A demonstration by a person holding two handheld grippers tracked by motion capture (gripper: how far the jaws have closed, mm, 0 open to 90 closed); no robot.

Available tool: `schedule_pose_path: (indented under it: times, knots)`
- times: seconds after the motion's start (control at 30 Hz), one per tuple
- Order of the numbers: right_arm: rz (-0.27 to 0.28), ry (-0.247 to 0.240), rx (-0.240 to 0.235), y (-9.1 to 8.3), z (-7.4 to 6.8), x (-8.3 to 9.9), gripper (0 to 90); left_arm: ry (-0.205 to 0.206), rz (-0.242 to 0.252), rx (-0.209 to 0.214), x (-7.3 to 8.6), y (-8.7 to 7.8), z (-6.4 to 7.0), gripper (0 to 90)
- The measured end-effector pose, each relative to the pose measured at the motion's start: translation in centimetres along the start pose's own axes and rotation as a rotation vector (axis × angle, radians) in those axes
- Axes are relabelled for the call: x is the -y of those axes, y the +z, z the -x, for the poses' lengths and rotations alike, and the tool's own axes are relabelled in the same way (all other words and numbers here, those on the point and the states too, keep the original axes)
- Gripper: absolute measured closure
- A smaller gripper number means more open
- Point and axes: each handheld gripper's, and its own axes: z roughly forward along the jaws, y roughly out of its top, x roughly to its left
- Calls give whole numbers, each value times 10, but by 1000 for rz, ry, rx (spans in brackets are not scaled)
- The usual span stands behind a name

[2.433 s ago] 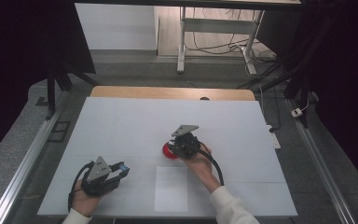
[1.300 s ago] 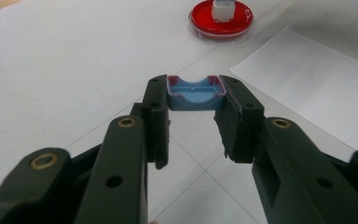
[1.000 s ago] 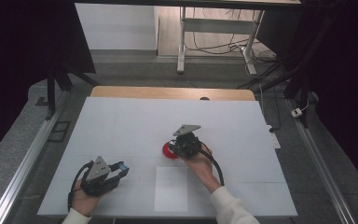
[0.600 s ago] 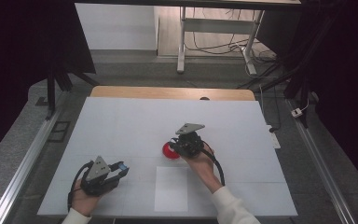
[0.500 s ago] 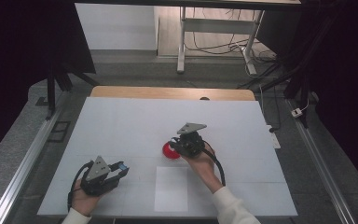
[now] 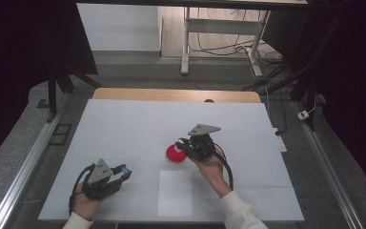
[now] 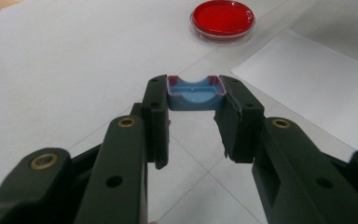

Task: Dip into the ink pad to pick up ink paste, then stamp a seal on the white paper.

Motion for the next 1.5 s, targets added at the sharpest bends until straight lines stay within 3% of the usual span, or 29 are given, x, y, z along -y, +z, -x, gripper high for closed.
schedule_pose_path:
  times: [0.33, 0.83, 1.5]
  knots:
    - [30, -9, -10, -11, -3, 1, 750, 3, 1, 3, -1, 0, 1, 654]
    - [15, -38, -12, -19, -11, 5, 750, 6, -1, 2, -1, 1, 1, 654]
    - [12, -34, -30, -33, -16, 13, 750, 6, -3, 3, -1, 1, 1, 654]
